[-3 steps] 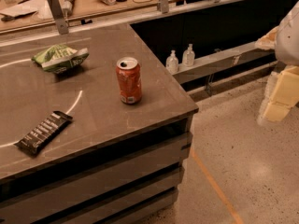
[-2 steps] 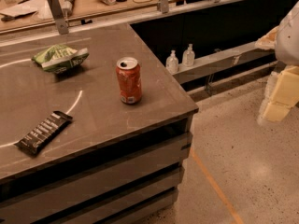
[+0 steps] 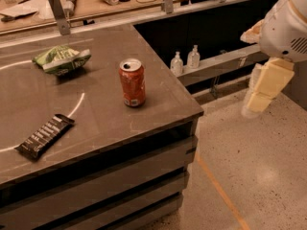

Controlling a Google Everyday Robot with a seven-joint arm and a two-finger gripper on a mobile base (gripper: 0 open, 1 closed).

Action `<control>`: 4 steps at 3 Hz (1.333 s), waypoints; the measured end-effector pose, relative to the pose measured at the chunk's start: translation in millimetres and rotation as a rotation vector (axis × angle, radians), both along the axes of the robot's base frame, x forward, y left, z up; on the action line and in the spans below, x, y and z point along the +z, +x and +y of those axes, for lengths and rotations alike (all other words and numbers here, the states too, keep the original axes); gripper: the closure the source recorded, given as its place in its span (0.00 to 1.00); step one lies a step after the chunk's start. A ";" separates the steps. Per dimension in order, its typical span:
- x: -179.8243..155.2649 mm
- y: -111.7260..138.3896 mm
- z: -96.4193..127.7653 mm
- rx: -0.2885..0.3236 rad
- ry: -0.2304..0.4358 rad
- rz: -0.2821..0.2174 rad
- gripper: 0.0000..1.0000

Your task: Move coke can near rxbar chocolate

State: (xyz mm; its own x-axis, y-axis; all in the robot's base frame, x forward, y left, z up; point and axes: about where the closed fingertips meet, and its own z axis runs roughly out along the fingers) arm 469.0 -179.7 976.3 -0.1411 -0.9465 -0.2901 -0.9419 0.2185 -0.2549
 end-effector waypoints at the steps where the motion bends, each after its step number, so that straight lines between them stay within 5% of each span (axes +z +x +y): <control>1: -1.4 15.7 26.2 0.058 0.043 -0.009 0.00; 4: -19.2 55.4 85.7 0.144 0.192 0.006 0.00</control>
Offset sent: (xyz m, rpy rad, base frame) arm 0.0478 0.0720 -0.0090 0.1338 -0.0071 0.1549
